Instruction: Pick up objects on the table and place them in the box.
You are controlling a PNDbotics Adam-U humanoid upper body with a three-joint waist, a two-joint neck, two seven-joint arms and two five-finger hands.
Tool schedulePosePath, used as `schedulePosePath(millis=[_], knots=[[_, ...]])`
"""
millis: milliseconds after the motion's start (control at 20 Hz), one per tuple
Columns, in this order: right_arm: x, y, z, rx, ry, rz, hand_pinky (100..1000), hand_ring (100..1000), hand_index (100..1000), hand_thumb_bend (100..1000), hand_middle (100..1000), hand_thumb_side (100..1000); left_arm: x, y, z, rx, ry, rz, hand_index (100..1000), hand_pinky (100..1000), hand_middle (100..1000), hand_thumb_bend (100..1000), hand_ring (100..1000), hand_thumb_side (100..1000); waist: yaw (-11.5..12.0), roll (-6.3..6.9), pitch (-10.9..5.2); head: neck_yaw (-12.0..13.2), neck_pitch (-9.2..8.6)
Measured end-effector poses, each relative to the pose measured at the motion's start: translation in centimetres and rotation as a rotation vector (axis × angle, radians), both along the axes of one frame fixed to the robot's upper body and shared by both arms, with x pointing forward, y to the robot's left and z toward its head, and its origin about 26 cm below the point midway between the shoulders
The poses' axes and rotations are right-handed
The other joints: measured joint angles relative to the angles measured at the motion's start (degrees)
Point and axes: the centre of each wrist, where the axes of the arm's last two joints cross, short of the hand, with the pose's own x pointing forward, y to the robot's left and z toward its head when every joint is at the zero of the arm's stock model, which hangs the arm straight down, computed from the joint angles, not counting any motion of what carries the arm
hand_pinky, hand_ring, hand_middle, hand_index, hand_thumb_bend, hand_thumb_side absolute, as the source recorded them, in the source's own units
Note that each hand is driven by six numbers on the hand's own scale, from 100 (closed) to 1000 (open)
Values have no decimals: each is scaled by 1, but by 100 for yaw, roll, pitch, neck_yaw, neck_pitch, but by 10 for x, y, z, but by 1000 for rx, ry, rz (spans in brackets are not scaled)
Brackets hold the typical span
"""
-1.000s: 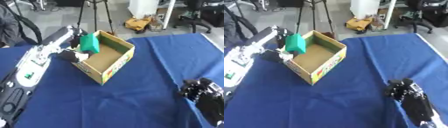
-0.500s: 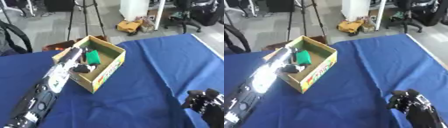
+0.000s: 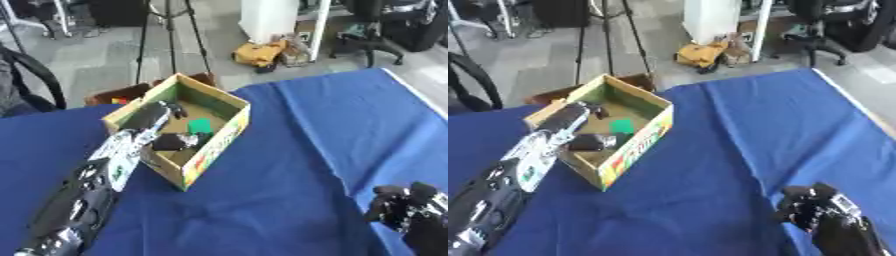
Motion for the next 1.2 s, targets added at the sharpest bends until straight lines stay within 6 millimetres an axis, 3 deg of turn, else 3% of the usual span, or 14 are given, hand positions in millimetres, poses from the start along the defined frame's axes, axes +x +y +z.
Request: schedulePosePath(millis=[150,300,400,600,850,1200], knots=[[-1,-1,-2,1,5,-3,645,582,747,100,564,929,-2,-2,8,-46,-58,-19,706,695,598,351,836,867,97,-37,-29,-51,0],[-3,-4,-4,4,13,-18,644,582,747,100,564,927,-12,0,19,-195,-138,-74,680,659,557,169,824,891,261,-78,-117,-141,3],[-5,-6,-6,6,18,-29,644,582,747,100,564,924,-24,7,26,-332,-179,-116,679,653,544,109,826,915,426,-105,-157,-221,6],[-6,-9,-8,11,24,-48,644,582,747,100,564,924,-64,27,23,-601,-181,-216,673,631,525,176,834,913,717,-160,-201,-366,46],[-9,-13,-11,17,31,-71,644,582,747,100,564,924,-117,46,4,-874,-77,-316,675,634,527,219,849,949,1010,-214,-219,-528,107],[-11,-16,-14,20,36,-88,645,582,747,100,563,925,-153,66,-15,-1045,-38,-277,675,631,524,264,853,989,1173,-299,-232,-620,169]])
